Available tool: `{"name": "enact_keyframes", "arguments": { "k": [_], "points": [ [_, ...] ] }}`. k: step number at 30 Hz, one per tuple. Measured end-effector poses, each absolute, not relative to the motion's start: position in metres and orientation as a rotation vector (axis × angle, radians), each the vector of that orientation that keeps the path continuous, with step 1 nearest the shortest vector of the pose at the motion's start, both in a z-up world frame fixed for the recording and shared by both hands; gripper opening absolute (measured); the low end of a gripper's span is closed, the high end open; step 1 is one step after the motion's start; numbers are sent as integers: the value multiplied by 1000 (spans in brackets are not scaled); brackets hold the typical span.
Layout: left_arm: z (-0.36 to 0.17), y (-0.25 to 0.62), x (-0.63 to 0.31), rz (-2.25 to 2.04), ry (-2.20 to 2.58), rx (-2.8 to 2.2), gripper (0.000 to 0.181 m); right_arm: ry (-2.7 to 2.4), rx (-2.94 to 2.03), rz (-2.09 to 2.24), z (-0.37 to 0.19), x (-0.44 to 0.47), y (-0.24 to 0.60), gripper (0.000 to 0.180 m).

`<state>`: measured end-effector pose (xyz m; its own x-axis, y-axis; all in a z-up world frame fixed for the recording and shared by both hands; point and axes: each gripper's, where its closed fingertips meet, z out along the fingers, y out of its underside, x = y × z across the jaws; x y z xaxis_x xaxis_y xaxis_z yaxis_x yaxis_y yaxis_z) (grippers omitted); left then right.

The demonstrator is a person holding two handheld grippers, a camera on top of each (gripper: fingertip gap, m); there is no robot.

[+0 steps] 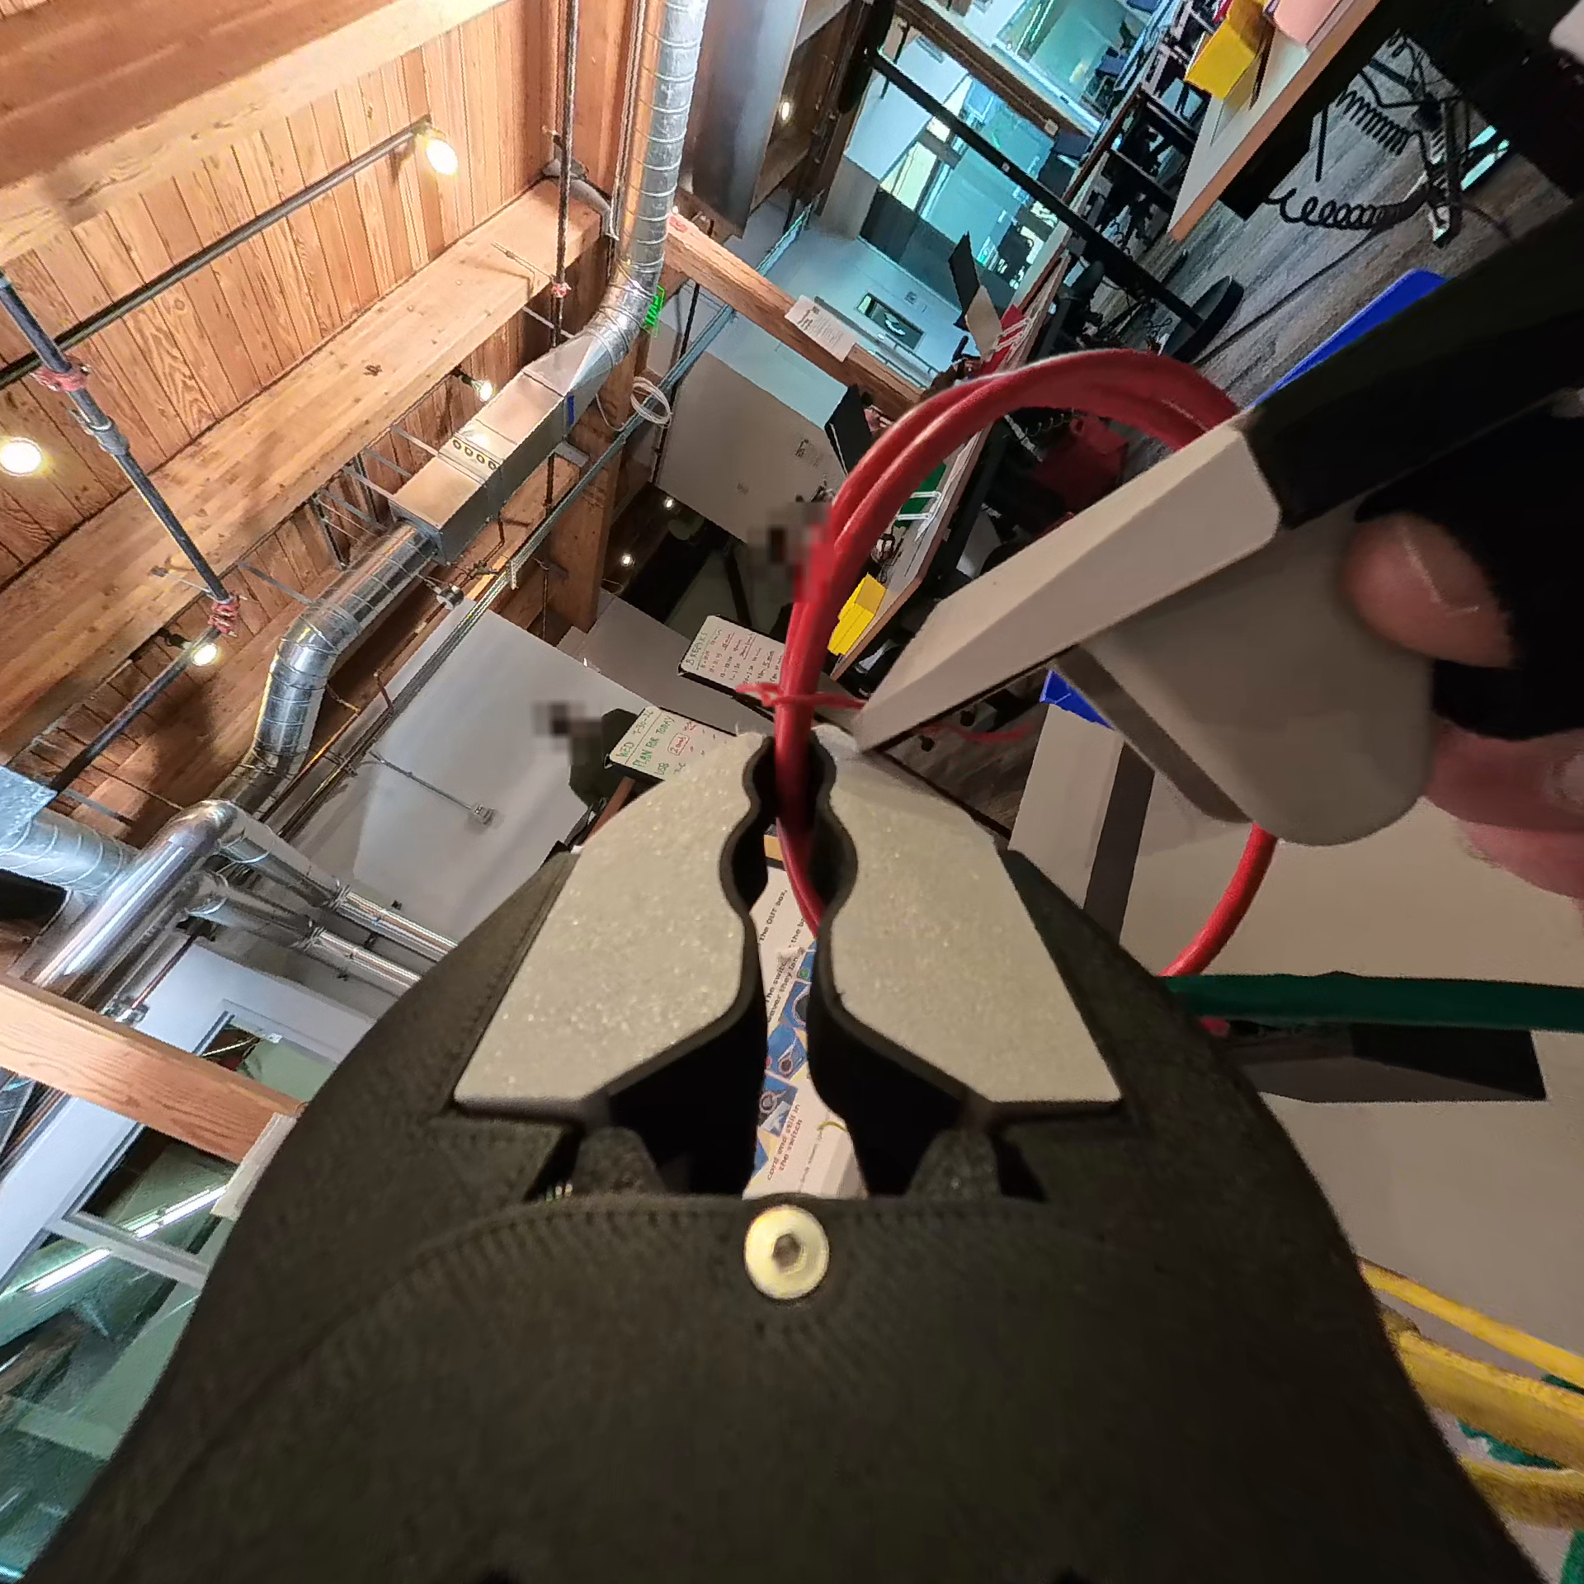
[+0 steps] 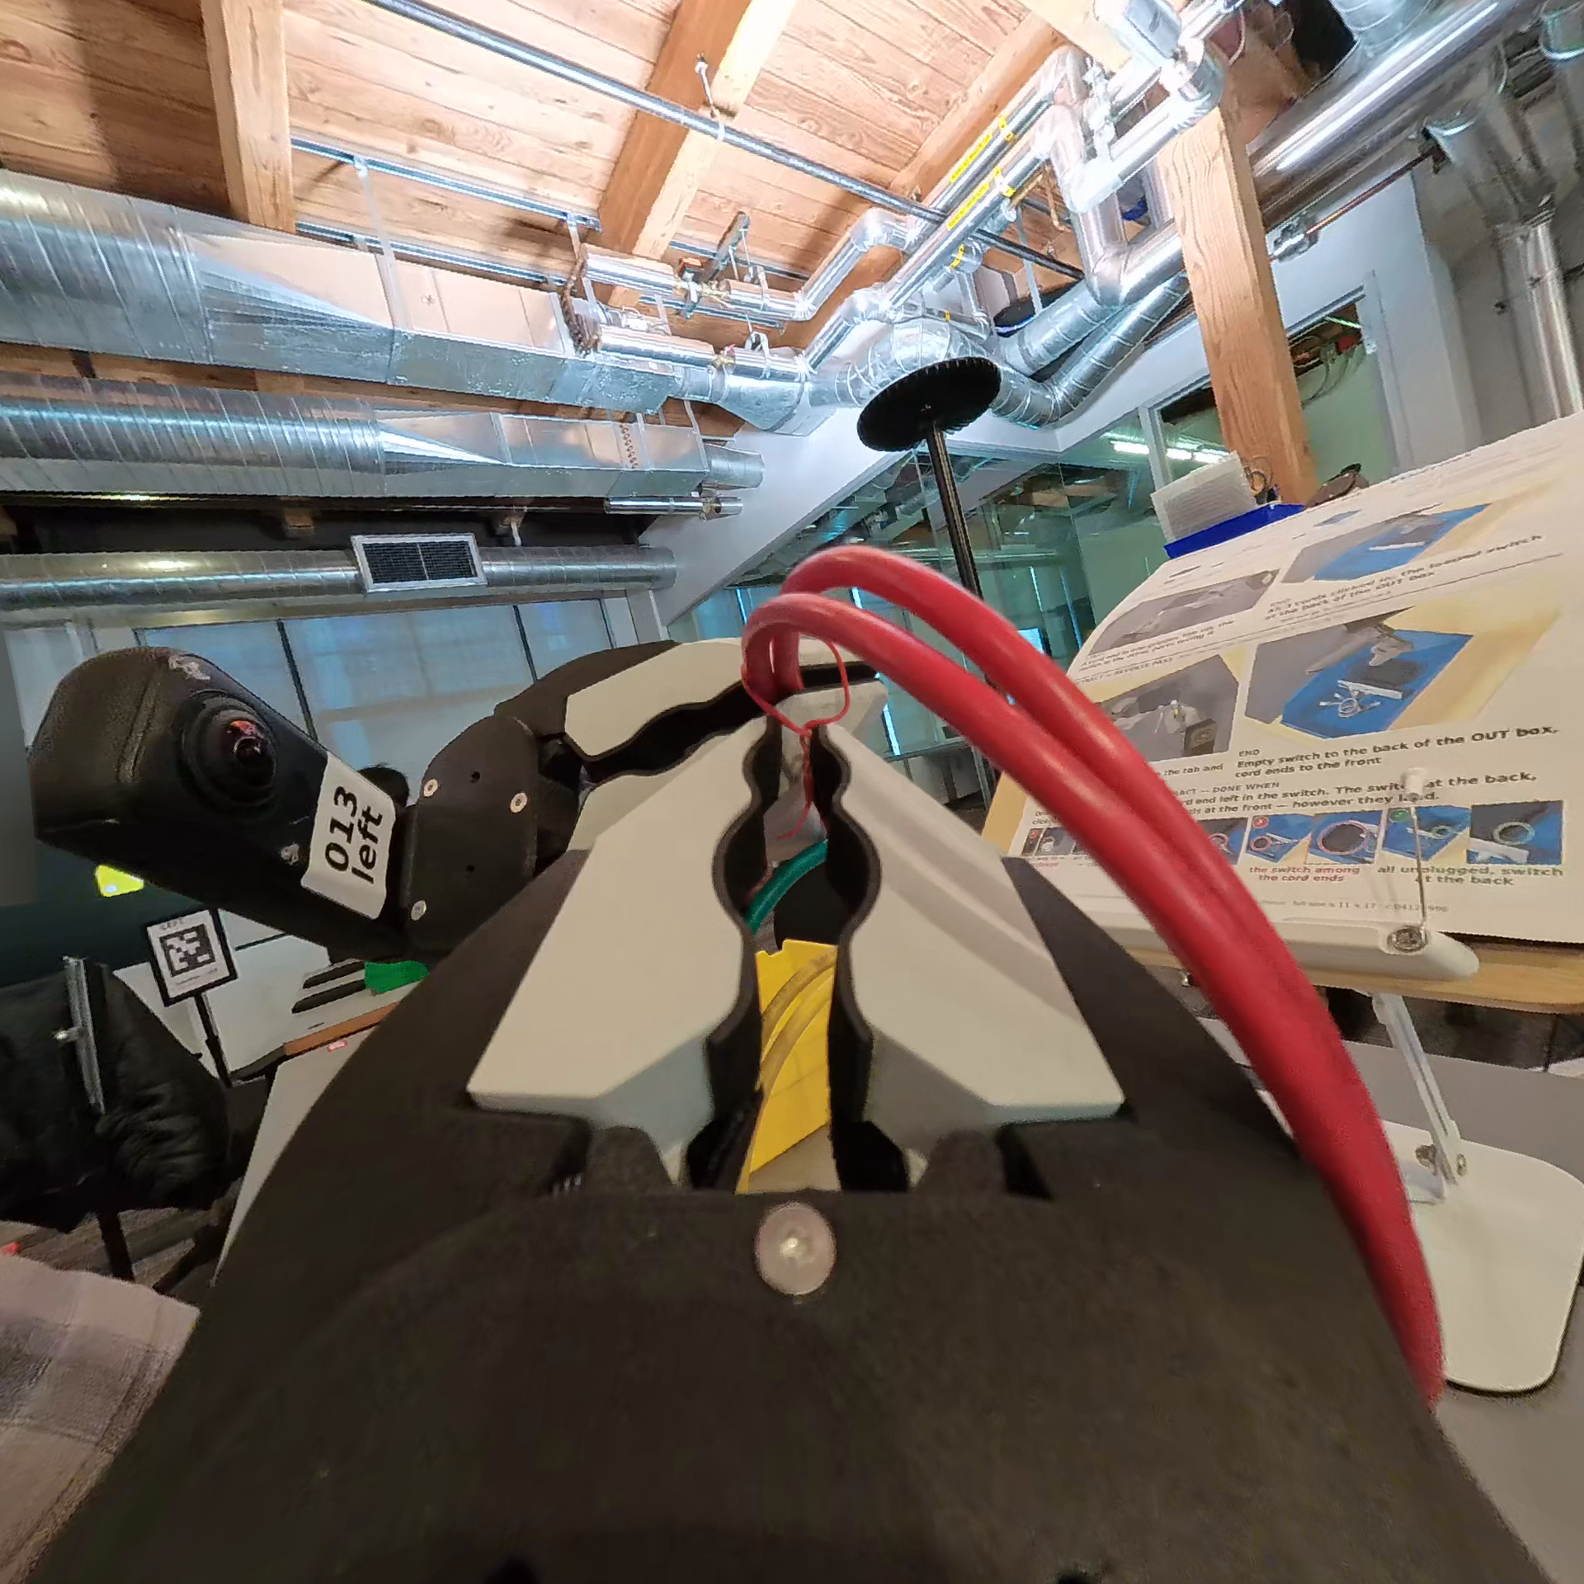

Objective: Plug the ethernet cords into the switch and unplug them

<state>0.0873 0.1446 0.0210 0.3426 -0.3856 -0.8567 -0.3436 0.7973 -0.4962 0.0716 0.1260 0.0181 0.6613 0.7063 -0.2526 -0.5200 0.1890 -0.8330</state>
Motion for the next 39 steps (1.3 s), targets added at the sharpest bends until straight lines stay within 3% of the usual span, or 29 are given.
{"name": "enact_keyframes", "arguments": {
  "k": [17, 35, 39],
  "points": [
    [16, 151, 92, -18, 1270, -735, 5, -280, -1208, 709, 10, 73, 126, 0],
    [5, 154, 88, -55, 1375, -901, 5, -847, -1292, -539, 3, 79, 121, 0],
    [6, 153, 86, -53, 1381, -908, 5, -870, -1293, -392, 8, 71, 117, 0]
  ]
}}
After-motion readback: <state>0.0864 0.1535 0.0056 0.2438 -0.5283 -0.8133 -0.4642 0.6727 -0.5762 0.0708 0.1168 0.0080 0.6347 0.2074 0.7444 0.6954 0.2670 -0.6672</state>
